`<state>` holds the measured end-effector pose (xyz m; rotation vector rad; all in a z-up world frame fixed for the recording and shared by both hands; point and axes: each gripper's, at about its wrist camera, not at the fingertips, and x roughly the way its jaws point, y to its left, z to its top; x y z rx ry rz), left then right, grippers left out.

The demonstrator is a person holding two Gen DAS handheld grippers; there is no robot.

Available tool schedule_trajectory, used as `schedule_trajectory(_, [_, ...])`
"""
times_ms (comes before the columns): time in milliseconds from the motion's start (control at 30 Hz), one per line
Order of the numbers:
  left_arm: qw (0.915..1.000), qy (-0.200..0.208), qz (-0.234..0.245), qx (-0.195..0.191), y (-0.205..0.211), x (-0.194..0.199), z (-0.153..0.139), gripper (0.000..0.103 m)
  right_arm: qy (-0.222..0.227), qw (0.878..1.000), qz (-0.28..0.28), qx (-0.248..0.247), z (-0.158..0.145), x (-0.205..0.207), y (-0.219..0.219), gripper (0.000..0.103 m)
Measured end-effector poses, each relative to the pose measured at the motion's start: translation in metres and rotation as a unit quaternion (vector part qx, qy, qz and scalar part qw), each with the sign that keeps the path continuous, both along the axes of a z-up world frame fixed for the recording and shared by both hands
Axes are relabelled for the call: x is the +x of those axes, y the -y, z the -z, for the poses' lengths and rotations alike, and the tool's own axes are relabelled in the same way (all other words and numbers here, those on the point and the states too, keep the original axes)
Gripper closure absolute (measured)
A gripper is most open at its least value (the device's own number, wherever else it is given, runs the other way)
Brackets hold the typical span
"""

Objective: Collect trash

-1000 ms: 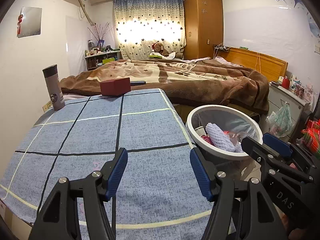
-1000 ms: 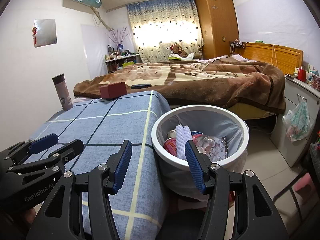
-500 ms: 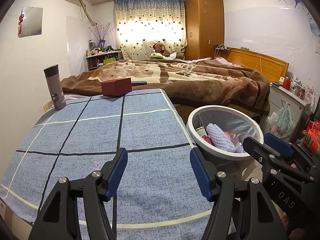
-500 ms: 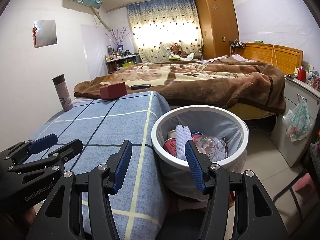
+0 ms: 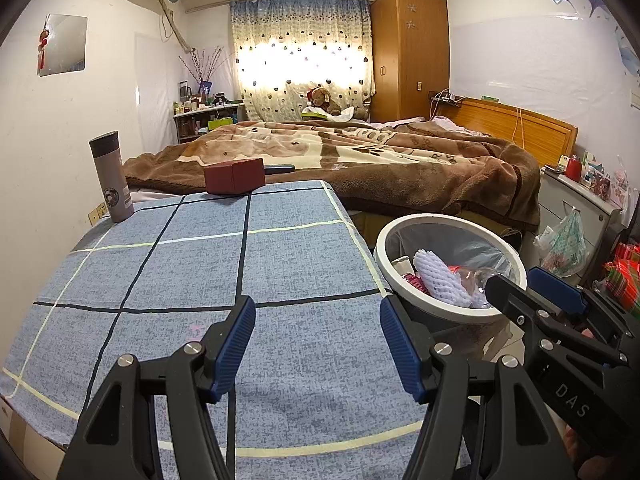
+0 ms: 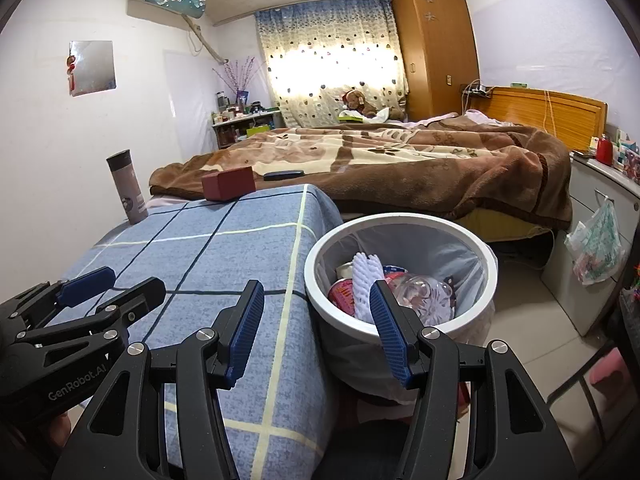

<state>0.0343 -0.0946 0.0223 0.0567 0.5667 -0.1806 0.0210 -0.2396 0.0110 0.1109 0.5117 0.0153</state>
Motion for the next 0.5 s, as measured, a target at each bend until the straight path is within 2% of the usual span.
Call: schedule_trajectory(500, [1.0000,0.001,0.000,0.001,0.0019,0.0019,-0.0002,0.036,0.000,1.000,-0.001,0.002,0.0000,0.0003,0.0025,0.046])
